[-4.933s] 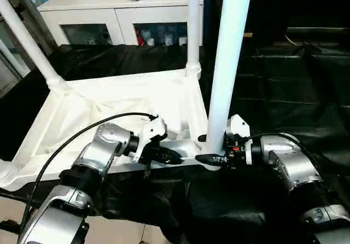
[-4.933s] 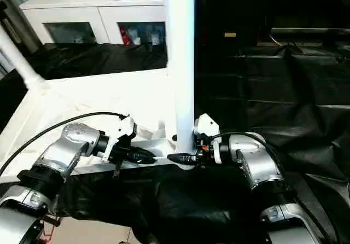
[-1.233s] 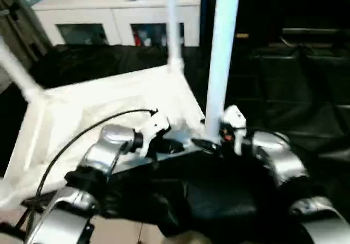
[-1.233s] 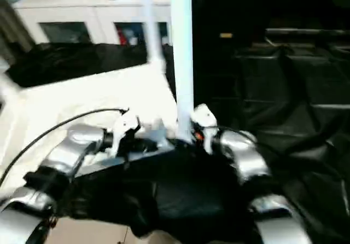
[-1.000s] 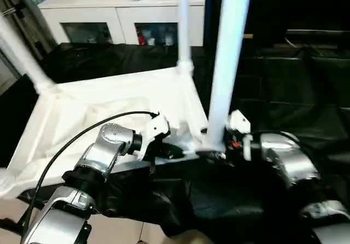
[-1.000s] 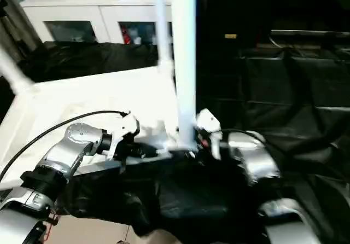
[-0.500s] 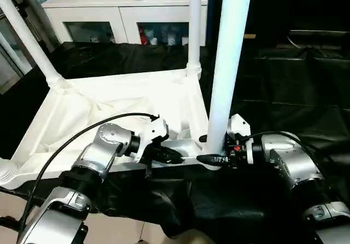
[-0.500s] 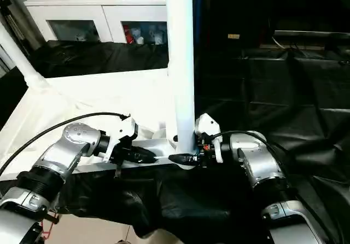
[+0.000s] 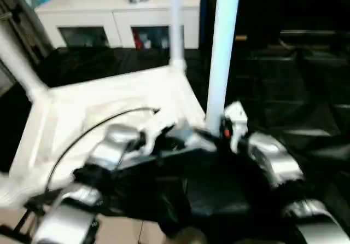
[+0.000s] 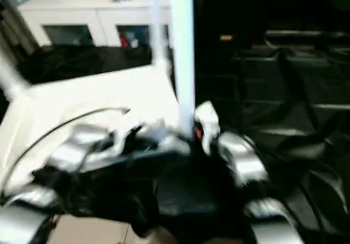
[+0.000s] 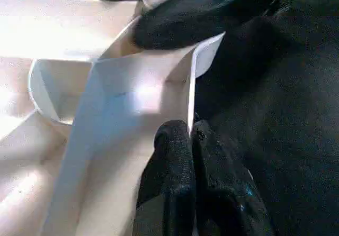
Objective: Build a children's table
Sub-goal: Rotate leg to tighten
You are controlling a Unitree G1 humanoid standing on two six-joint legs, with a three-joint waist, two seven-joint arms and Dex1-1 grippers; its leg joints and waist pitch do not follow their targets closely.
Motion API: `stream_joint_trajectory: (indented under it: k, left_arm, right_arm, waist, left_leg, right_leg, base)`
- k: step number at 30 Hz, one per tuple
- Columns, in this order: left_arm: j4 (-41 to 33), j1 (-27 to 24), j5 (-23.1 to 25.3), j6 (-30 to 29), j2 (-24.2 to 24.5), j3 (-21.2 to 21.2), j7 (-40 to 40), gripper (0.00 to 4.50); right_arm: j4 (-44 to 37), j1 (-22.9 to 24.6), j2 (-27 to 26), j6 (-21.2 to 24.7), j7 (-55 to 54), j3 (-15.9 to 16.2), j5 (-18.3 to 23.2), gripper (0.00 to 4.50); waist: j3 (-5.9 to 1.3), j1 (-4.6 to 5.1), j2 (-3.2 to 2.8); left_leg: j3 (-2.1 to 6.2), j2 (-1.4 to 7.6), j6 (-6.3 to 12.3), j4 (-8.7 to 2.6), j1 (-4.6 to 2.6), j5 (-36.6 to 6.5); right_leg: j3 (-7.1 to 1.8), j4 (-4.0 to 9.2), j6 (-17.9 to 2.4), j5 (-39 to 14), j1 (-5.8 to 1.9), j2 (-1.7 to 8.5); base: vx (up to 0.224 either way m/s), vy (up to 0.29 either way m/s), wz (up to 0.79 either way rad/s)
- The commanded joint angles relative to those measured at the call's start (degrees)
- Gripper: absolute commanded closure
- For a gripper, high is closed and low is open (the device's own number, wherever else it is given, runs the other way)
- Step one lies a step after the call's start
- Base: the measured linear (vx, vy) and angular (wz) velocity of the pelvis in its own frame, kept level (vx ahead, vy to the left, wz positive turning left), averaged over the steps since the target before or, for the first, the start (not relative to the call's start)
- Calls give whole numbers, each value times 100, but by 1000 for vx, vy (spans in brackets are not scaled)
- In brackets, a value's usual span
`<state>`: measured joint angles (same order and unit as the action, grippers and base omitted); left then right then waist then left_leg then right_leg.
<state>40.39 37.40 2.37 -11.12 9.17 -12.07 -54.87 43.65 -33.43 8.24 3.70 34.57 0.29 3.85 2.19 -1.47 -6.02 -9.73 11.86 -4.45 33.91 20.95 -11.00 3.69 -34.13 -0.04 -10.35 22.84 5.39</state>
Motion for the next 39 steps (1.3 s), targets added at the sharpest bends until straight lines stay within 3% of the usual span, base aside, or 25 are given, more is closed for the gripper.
stream_joint_trajectory:
  k: [1, 7, 8, 10, 11, 12, 15, 20, 22, 26, 33, 39]
  left_arm:
    - [-74, 343, -87, 59, -470, -5, 523, 450]
    - [-173, 327, -27, 86, -676, -121, 561, 450]
    - [-193, 308, -12, 126, -666, -155, 498, 450]
    - [-203, 295, -3, 156, -654, -179, 453, 450]
    - [-239, 233, 7, 292, -536, -243, 286, 450]
    - [-268, 201, -9, 331, -475, -261, 198, 450]
    - [-382, 105, -79, 373, -277, -279, -118, 450]
    - [-468, 13, -136, 525, -28, -283, -556, 450]
    - [-497, -13, -224, 613, 159, -279, -930, 450]
    - [-511, -8, -282, 666, 352, -286, -1273, 450]
    - [-565, -40, -337, 664, 641, -314, -1826, 450]
    - [-634, -104, -398, 628, 726, -347, -2027, 450]
  right_arm:
    - [579, -6, -643, 463, -534, 328, -56, 186]
    - [901, -271, -910, 75, -826, 392, -333, 186]
    - [954, -307, -938, -27, -784, 351, -311, 130]
    - [996, -335, -957, -97, -750, 308, -276, 116]
    - [925, -354, -954, -161, -498, 151, -17, 111]
    - [895, -354, -915, -211, -387, 146, 20, 97]
    - [788, -324, -697, -292, 31, 255, -30, 61]
    - [451, -186, -269, -330, 1161, 508, -2, 61]
    - [104, -33, 147, -219, 2116, 702, 91, 61]
    - [-214, 137, 607, -141, 2995, 907, 153, 61]
    - [-540, 336, 1028, -84, 3831, 1055, 157, 61]
    - [-694, 400, 1073, 18, 3908, 1102, 194, 116]
  waist:
    - [-299, 15, 119]
    - [-350, 25, 110]
    - [-362, 24, 116]
    - [-361, 33, 106]
    - [-356, 37, 112]
    - [-353, 39, 139]
    - [-358, 63, 112]
    - [-361, 51, 99]
    - [-359, 13, 105]
    - [-357, -82, 114]
    - [-368, -161, 102]
    - [-371, -171, 84]
  left_leg:
    - [7, 19, 170, -443, -21, -1506]
    - [-9, 18, 403, -396, 40, -1042]
    - [-12, 22, 469, -386, 41, -959]
    - [-21, 21, 547, -375, 35, -910]
    - [-22, 22, 584, -380, 35, -936]
    - [-21, 26, 607, -383, 41, -952]
    - [-16, 39, 624, -380, 41, -927]
    - [-36, 58, 753, -358, 38, -874]
    - [-40, 67, 774, -354, 25, -905]
    - [-41, 80, 772, -355, 6, -972]
    - [-39, 86, 711, -353, -7, -924]
    - [-34, 87, 656, -357, -8, -903]
  right_leg:
    - [-131, 521, -1010, -2289, -259, 240]
    - [-128, 433, -1267, -1302, -298, 235]
    - [-124, 416, -1322, -1132, -304, 238]
    - [-120, 406, -1413, -977, -304, 232]
    - [-120, 406, -1438, -982, -314, 234]
    - [-120, 403, -1437, -1030, -321, 239]
    - [-116, 387, -1478, -950, -320, 236]
    - [-105, 351, -1627, -627, -325, 218]
    - [-107, 347, -1649, -611, -325, 219]
    - [-119, 346, -1648, -664, -319, 216]
    - [-134, 332, -1649, -609, -312, 219]
    - [-129, 325, -1674, -540, -311, 219]
  base:
    - [0, 0, 0]
    - [0, 0, 0]
    - [0, 0, 0]
    - [0, 0, 0]
    - [0, 0, 0]
    - [0, 0, 0]
    - [0, 0, 0]
    - [0, 0, 0]
    - [0, 0, 0]
    - [0, 0, 0]
    - [0, 0, 0]
    - [0, 0, 0]
